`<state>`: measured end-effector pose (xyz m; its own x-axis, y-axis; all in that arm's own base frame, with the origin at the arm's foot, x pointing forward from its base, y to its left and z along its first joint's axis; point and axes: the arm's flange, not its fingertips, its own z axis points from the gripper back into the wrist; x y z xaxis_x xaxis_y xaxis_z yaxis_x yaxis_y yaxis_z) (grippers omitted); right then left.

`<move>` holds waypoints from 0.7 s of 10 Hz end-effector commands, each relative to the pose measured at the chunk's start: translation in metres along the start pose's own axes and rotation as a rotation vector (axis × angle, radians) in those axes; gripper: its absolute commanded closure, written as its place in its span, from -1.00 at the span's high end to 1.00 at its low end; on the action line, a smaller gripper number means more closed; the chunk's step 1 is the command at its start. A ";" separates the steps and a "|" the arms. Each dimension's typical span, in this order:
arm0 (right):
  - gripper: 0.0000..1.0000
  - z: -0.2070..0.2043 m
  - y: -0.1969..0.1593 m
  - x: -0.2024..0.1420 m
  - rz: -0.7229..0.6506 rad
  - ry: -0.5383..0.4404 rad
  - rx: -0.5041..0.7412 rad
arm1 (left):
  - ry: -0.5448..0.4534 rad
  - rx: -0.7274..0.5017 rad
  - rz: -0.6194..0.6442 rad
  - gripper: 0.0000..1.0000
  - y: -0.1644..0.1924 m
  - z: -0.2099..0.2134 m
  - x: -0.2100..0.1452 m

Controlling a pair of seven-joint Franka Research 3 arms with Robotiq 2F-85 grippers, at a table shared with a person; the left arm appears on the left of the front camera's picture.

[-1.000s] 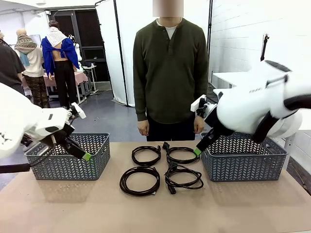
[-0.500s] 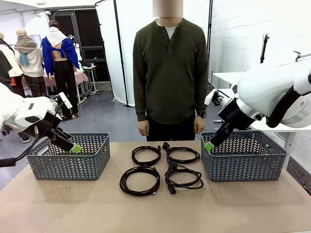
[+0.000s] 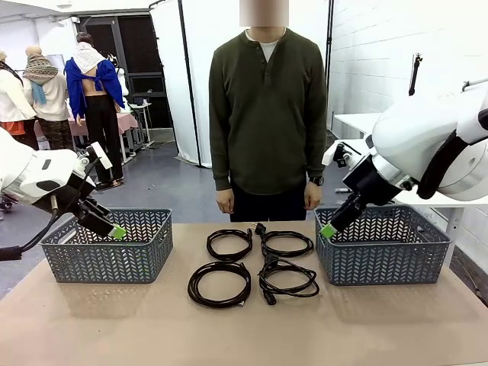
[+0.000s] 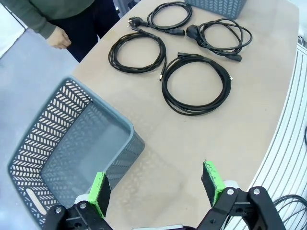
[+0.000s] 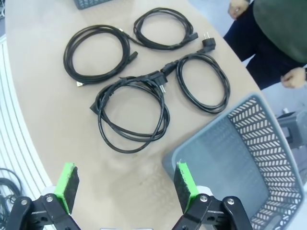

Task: Organize the cables according to human instructions.
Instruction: Pick up a bundle of cables and place it in the basket indicated by the human.

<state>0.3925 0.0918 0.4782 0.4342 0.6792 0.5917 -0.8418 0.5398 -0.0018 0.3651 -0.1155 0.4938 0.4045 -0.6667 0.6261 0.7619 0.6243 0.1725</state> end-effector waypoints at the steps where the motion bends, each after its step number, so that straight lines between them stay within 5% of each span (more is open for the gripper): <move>1: 1.00 -0.001 -0.002 0.000 0.000 -0.011 0.004 | -0.010 -0.008 0.009 1.00 0.002 -0.002 -0.001; 7: 1.00 -0.001 -0.002 0.000 0.000 -0.011 0.004 | -0.010 -0.008 0.009 1.00 0.002 -0.002 -0.001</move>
<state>0.3916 0.0910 0.4797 0.4367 0.6856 0.5824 -0.8378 0.5458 -0.0144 0.3652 -0.1154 0.4937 0.4051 -0.6661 0.6263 0.7617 0.6247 0.1718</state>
